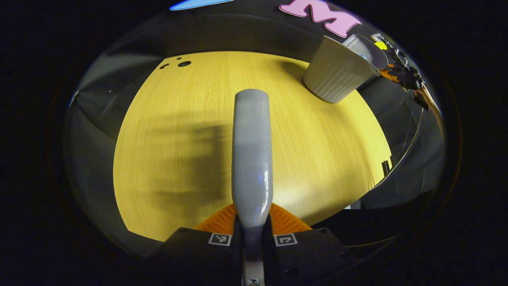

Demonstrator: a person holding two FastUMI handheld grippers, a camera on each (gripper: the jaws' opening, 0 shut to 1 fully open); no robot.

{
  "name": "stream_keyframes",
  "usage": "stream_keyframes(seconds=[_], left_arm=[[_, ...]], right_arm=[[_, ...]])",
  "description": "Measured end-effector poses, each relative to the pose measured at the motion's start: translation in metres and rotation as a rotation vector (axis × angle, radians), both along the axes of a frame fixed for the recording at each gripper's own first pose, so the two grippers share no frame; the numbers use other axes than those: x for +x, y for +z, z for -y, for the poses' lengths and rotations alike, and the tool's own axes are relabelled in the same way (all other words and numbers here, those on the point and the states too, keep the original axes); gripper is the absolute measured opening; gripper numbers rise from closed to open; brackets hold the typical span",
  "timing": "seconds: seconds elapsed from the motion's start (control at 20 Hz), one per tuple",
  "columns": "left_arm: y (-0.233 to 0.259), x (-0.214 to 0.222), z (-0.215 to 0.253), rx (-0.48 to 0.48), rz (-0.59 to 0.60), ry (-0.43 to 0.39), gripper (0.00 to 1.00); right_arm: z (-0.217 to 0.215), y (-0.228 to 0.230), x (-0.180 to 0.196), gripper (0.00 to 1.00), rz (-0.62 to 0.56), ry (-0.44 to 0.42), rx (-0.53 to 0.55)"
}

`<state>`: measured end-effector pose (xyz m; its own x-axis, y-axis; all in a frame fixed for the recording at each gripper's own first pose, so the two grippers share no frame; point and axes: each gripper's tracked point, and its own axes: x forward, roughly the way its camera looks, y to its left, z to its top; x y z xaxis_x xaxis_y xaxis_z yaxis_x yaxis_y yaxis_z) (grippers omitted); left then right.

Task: Pick up the small broom and dustpan from the desktop, sweep the trash into the dustpan with the broom, and then empty the trash into the garbage bin.

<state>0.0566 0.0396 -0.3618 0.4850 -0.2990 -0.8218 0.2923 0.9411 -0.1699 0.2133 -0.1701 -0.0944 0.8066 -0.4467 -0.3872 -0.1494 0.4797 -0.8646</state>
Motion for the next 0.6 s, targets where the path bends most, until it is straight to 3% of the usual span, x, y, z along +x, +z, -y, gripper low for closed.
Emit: stream_keyframes(seconds=[0.3, 0.6], left_arm=[[-0.002, -0.001, -0.002, 0.031, -0.007, 0.015, 0.25], [0.004, 0.000, 0.005, 0.017, -0.017, 0.062, 0.25]], right_arm=[[-0.008, 0.012, 0.006, 0.32, 0.081, 0.100, -0.278], [-0.013, 0.015, 0.006, 0.31, 0.122, 0.112, -0.368]])
